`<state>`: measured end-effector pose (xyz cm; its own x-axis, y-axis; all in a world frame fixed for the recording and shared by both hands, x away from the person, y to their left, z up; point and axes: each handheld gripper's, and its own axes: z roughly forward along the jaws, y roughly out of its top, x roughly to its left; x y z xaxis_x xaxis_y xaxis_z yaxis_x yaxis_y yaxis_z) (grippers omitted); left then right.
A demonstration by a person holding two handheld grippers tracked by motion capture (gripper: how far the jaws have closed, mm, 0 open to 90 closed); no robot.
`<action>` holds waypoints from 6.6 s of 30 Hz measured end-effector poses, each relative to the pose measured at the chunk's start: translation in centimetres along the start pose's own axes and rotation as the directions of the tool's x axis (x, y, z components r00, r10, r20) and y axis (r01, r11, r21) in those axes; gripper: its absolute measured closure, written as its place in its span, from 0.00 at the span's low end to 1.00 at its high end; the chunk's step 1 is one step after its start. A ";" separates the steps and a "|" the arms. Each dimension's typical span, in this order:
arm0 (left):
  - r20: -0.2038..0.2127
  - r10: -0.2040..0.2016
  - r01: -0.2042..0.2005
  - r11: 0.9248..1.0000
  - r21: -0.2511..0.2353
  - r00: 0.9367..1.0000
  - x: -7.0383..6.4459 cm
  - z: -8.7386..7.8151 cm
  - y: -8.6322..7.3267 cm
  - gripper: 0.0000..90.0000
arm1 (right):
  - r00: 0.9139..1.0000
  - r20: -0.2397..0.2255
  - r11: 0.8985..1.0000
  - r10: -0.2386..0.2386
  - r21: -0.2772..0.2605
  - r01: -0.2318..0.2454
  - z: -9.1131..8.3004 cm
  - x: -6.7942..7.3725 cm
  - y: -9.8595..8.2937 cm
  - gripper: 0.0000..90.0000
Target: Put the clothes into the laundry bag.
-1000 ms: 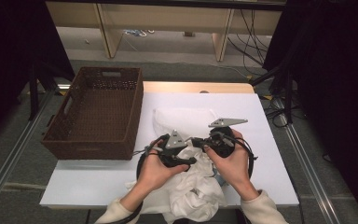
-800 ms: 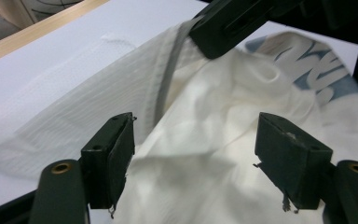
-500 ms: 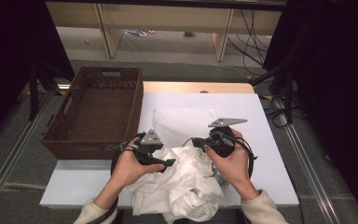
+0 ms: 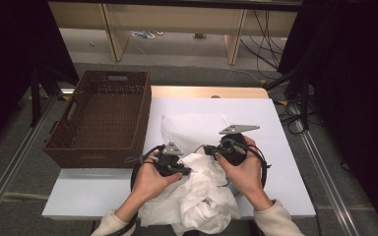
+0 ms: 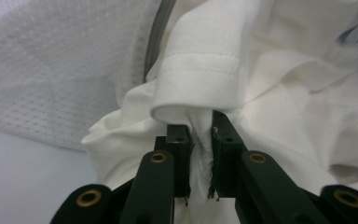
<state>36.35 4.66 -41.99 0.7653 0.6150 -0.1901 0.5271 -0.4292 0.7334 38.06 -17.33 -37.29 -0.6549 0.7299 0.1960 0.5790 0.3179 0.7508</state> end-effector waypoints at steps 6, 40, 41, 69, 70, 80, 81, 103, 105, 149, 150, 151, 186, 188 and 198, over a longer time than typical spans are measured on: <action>0.020 0.003 -0.001 0.997 -0.080 1.000 -3.4 -2.1 1.8 0.89 | 1.000 0.011 1.000 0.006 -0.009 -0.006 0.0 0.2 0.0 1.00; -0.021 0.135 -0.136 0.987 -0.089 0.991 -1.8 -2.8 -0.3 0.28 | 1.000 -0.009 1.000 0.009 0.008 -0.009 -0.4 0.2 0.0 1.00; -0.031 0.133 -0.135 0.988 -0.076 0.991 -1.3 -2.8 -0.6 0.28 | 1.000 -0.010 1.000 0.009 0.008 -0.009 -0.4 0.2 0.0 1.00; 0.079 0.018 -0.010 0.995 -0.101 0.997 -3.7 -1.2 1.4 0.88 | 0.999 0.018 0.999 0.029 0.038 -0.030 0.0 0.2 -0.1 1.00; 0.087 0.013 -0.003 0.994 -0.108 0.996 -4.0 -0.8 1.6 0.88 | 1.000 0.020 0.999 0.020 0.038 -0.020 0.0 0.1 -0.1 1.00; -0.017 -0.013 0.012 0.999 -0.033 1.000 -2.0 5.3 1.7 0.88 | 0.999 -0.044 0.999 0.017 0.047 -0.015 0.3 0.2 -0.2 1.00; -0.019 -0.034 0.034 0.999 -0.030 0.999 -1.5 5.9 1.6 0.88 | 0.999 -0.045 0.999 0.020 0.050 -0.017 0.3 0.2 -0.2 1.00; -0.007 0.131 -0.131 0.981 -0.142 0.991 -2.9 -1.3 -0.6 0.41 | 0.999 -0.002 0.999 0.042 0.027 -0.042 -0.7 -0.1 0.1 1.00; 0.013 0.137 -0.133 0.978 -0.158 0.991 -2.9 -0.2 -0.4 0.47 | 1.000 -0.006 1.000 0.013 0.021 -0.013 -0.6 -0.2 0.1 1.00; -0.009 0.089 -0.089 0.995 -0.051 0.996 -1.5 -1.0 -3.9 0.32 | 1.000 0.008 1.000 0.010 0.011 -0.011 -1.7 0.2 0.3 1.00; -0.009 0.089 -0.089 0.995 -0.034 0.996 -1.3 -0.5 -4.1 0.32 | 1.000 0.007 1.000 0.019 0.017 -0.019 -1.6 0.2 0.3 1.00; -0.009 0.089 -0.089 0.996 -0.009 0.996 -1.1 0.2 -4.4 0.33 | 1.000 0.004 0.999 0.025 0.021 -0.025 -1.6 0.2 0.3 1.00; -0.120 0.035 -0.048 0.993 -0.104 0.992 -2.6 4.4 1.9 0.83 | 0.999 -0.032 0.999 -0.002 0.045 0.003 -0.3 1.4 -0.3 1.00; -0.147 0.059 -0.069 0.996 -0.065 0.987 -2.0 5.3 1.7 0.82 | 1.000 -0.018 0.999 -0.012 0.048 0.013 -0.1 1.3 -0.3 1.00; -0.140 0.091 -0.107 0.988 -0.110 0.986 -1.5 2.8 0.4 0.43 | 0.999 -0.026 0.999 0.023 0.022 -0.023 -0.6 0.4 -0.1 1.00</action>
<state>36.44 1.70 -43.18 0.7510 0.6597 -0.0294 0.3986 -0.4175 0.8166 37.42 -17.46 -36.89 -0.6536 0.7211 0.2299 0.6045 0.3147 0.7318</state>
